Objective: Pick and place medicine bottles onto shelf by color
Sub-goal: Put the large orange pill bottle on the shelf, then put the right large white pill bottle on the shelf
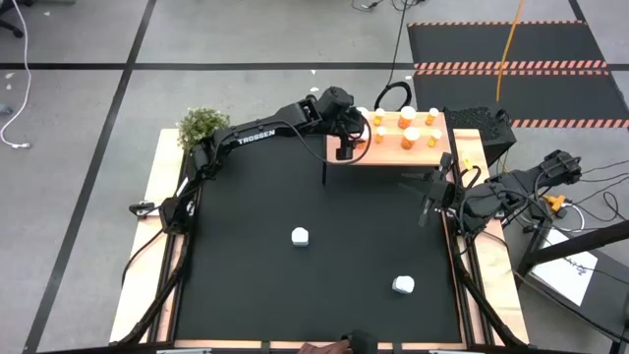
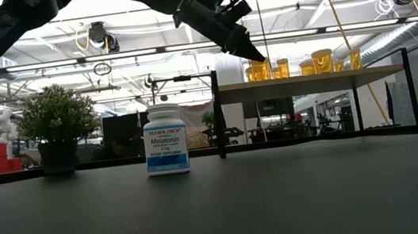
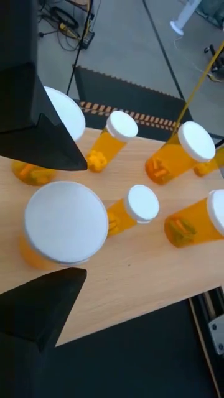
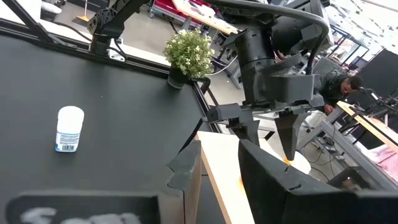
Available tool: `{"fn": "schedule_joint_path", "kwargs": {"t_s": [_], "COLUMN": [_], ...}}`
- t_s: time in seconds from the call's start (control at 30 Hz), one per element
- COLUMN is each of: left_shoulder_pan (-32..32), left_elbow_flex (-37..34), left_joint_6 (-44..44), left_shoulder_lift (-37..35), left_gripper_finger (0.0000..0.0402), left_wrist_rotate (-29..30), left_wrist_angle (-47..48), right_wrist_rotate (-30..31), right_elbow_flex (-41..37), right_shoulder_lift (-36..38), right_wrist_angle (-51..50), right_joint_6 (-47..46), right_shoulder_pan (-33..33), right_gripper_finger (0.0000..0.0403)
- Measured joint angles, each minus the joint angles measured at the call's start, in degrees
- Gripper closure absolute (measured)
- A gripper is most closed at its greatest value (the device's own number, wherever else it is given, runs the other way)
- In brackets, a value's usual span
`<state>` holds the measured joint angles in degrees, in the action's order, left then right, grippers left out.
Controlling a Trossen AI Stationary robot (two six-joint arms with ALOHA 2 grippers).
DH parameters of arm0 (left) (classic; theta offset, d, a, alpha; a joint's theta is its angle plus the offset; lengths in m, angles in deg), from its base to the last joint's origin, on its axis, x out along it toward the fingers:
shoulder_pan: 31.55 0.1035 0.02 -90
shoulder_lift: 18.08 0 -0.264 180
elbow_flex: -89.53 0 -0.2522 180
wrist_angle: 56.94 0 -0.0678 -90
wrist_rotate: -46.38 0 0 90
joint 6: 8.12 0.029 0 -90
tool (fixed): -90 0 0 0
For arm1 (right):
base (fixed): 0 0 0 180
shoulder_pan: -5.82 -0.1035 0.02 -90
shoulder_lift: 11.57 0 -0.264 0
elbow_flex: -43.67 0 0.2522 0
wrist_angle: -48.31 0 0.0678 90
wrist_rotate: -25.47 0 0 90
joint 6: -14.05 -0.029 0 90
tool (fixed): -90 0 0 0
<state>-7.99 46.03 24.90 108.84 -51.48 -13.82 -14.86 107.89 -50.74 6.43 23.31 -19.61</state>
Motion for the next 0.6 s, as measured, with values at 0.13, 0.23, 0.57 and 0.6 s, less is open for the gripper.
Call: {"fn": "schedule_joint_path", "kwargs": {"t_s": [0.13,0.23,0.57,0.6], "left_shoulder_pan": [-0.7,-1.5,-5.8,-6.4], "left_elbow_flex": [0.0,-0.1,0.0,0.0], "left_joint_6": [-0.2,-2.1,-10.6,-11.6], "left_shoulder_lift": [-0.3,-1.6,-9.5,-9.8], "left_gripper_finger": [0.0131,0.0131,0.0164,0.0168], "left_wrist_rotate": [0.1,1.7,2.8,2.8], "left_wrist_angle": [0.3,0.9,20.2,22.3], "right_wrist_rotate": [0.0,0.0,-0.3,-0.4], "right_elbow_flex": [0.0,0.0,-0.8,-1.2], "right_shoulder_lift": [0.0,0.0,-0.1,-0.2], "right_wrist_angle": [0.0,0.0,0.0,0.0], "right_joint_6": [-0.2,-0.2,-9.9,-11.5], "right_shoulder_pan": [0.0,0.0,0.0,0.0], "right_gripper_finger": [0.0303,0.0303,0.0303,0.0303]}}
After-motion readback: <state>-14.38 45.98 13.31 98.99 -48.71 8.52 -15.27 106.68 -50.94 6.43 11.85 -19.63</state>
